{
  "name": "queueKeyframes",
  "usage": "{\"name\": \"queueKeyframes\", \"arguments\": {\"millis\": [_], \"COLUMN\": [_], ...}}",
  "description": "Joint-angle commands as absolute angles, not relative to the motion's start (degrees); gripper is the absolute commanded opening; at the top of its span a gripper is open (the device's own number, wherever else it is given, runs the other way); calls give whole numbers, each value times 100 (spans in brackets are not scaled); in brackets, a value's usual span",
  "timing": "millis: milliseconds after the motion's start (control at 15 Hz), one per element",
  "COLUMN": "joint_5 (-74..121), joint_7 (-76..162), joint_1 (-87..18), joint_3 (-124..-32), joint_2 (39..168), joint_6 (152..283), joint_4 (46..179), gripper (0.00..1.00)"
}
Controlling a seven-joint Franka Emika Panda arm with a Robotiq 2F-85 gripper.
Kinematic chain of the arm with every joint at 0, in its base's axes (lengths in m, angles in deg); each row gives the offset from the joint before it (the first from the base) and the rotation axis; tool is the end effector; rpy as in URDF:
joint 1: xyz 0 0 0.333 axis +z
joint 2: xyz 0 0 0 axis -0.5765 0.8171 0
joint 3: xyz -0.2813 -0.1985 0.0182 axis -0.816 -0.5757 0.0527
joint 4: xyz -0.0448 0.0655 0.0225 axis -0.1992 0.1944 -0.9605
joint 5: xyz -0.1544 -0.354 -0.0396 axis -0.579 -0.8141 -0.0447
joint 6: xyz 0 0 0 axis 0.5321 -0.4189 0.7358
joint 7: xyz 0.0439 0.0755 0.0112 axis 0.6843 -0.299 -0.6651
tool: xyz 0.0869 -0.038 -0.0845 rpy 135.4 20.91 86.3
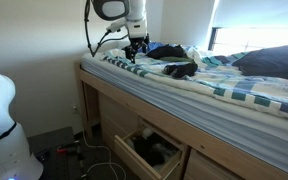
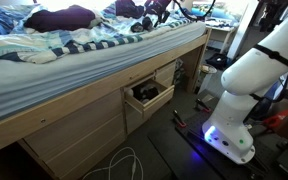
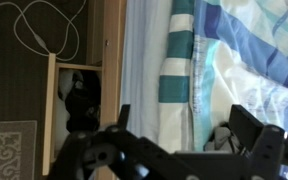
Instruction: Put the socks one at a time in the open drawer
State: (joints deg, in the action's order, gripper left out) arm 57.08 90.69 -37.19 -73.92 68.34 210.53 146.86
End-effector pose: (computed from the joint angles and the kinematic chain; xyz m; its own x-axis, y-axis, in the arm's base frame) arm 0.4823 0.0090 0.5628 0.4084 -0.8846 -0.2250 -0.8296 -0.2568 -0.4958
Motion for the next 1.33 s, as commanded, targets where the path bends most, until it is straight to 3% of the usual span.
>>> {"name": "queueKeyframes", "arguments": {"millis": [0, 400, 1267], "joint_5": [5455, 4919, 5353], "joint_7": [9310, 9361, 9170], "joint_1": [-3800, -3804, -3773], "joint_3": [-7399, -7481, -7560], "joint_2": [7613, 8738, 9425], "joint_6": [20899, 20717, 20836], "joint_4": [13670, 12315, 12172], "gripper": [100, 100, 100]}}
